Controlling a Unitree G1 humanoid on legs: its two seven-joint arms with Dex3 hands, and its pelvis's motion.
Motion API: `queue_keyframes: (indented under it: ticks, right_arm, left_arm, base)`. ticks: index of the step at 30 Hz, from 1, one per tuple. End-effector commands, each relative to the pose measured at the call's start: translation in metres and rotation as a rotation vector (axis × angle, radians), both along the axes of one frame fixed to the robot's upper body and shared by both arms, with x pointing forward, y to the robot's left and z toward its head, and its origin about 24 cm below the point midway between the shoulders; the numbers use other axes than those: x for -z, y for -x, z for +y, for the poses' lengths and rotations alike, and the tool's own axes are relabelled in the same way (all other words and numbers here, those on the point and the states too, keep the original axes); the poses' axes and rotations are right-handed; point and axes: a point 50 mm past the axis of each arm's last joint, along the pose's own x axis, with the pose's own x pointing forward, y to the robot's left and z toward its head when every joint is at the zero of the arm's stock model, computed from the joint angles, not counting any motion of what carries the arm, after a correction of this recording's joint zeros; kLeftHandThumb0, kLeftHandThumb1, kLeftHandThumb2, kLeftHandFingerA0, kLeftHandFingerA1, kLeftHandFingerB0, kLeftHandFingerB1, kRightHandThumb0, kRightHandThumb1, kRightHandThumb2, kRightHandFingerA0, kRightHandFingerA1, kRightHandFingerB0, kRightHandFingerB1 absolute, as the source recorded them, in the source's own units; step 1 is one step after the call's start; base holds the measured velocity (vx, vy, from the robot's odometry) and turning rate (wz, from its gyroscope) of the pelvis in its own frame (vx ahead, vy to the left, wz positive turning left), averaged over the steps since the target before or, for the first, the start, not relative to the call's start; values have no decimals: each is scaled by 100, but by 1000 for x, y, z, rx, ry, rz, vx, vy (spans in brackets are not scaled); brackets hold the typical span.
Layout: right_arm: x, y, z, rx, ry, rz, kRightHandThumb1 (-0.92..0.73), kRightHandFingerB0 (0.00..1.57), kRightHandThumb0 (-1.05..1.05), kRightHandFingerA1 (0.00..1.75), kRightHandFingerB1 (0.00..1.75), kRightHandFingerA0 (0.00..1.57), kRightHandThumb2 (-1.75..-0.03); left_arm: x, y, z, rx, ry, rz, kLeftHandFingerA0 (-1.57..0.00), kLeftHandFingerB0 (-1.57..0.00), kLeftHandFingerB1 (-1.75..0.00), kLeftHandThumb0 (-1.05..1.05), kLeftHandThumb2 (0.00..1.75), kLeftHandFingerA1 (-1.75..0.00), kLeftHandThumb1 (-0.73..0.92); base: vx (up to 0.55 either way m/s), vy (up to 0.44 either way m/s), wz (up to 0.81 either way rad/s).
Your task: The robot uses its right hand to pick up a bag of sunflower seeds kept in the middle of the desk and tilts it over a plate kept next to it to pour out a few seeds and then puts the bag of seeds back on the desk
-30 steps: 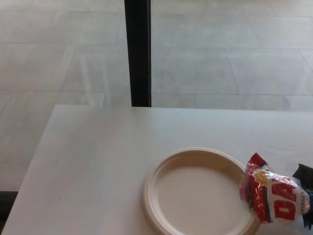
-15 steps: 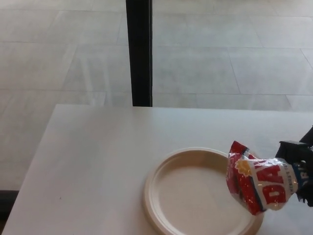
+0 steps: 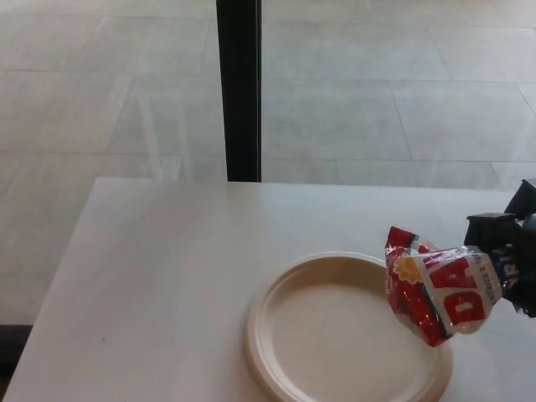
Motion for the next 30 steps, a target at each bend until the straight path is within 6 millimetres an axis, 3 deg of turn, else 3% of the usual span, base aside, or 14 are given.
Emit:
queue_keyframes:
  ticks: [1, 2, 6, 7, 8, 9, 10, 11, 13, 14, 17, 18, 29, 30]
  right_arm:
    - [-6, -3, -3, 28, 75, 17, -73, 78, -31, 162, 106, 83, -74]
    - [-6, -3, -2, 23, 74, 15, -72, 76, -30, 165, 128, 84, -72]
    - [-7, -4, 0, -3, 86, -4, -69, 84, -28, 161, 99, 85, -79]
    - [-8, -5, 0, -8, 91, -16, -68, 73, -26, 167, 130, 84, -81]
    - [-11, -5, 1, -7, 94, -16, -70, 76, -29, 169, 124, 84, -78]
    - [-12, -6, 2, -6, 96, -12, -70, 83, -29, 171, 104, 84, -78]
    - [-13, -7, 2, -3, 99, -7, -71, 75, -26, 175, 124, 86, -82]
    - [-14, -8, 2, 2, 105, 1, -71, 70, -28, 175, 143, 85, -86]
    - [-17, -11, 4, -1, 107, 0, -67, 69, -26, 175, 148, 82, -86]
    - [-17, -11, 4, -2, 107, 0, -67, 69, -26, 175, 150, 81, -87]
    - [-20, -13, 7, -10, 99, -10, -66, 71, -25, 175, 151, 85, -94]
    - [-21, -14, 8, -14, 110, -15, -66, 71, -27, 175, 150, 84, -95]
    - [-29, -17, 16, -47, 157, -28, -67, 76, -22, 175, 136, 88, -93]
    - [-30, -18, 17, -48, 162, -23, -59, 86, -23, 164, 129, 108, -94]
  left_arm:
    - [-4, 2, 5, -5, -20, 11, -49, -42, -36, -76, 65, -53, 82]
    - [-4, 2, 5, -6, -16, 8, -50, -42, -36, -77, 65, -56, 82]
    - [-4, 2, 6, -6, -15, 5, -50, -41, -36, -76, 64, -56, 81]
    - [-4, 2, 6, -8, -18, 10, -46, -34, -50, -80, 103, -62, 66]
    - [-5, 0, 7, -1, -23, 10, -50, -39, -35, -77, 65, -52, 81]
    - [-5, 0, 7, -3, -16, 4, -49, -40, -35, -77, 64, -53, 82]
    - [-5, 0, 7, -4, -18, 6, -45, -33, -50, -76, 104, -62, 64]
    - [-5, -1, 7, -9, -18, 6, -51, -42, -35, -77, 64, -55, 81]
    - [-6, 0, 7, -8, -18, 3, -49, -39, -35, -78, 65, -54, 81]
    - [-6, -1, 7, -2, -18, 8, -45, -31, -49, -77, 105, -62, 65]
    - [-6, -1, 8, -4, -18, 4, -44, -33, -50, -77, 104, -61, 64]
    - [-6, -1, 8, -4, -11, -2, -47, -40, -35, -79, 65, -54, 81]
    - [-7, -2, 9, 6, -28, 5, -50, -44, -36, -79, 65, -55, 81]
    - [-7, -2, 9, 14, -26, 4, -48, -43, -36, -78, 66, -55, 82]
  base:
    - [0, 0, 0]
    - [0, 0, 0]
    - [0, 0, 0]
    - [0, 0, 0]
    - [0, 0, 0]
    - [0, 0, 0]
    - [0, 0, 0]
    - [0, 0, 0]
    - [0, 0, 0]
    - [0, 0, 0]
    - [0, 0, 0]
    - [0, 0, 0]
    - [0, 0, 0]
    - [0, 0, 0]
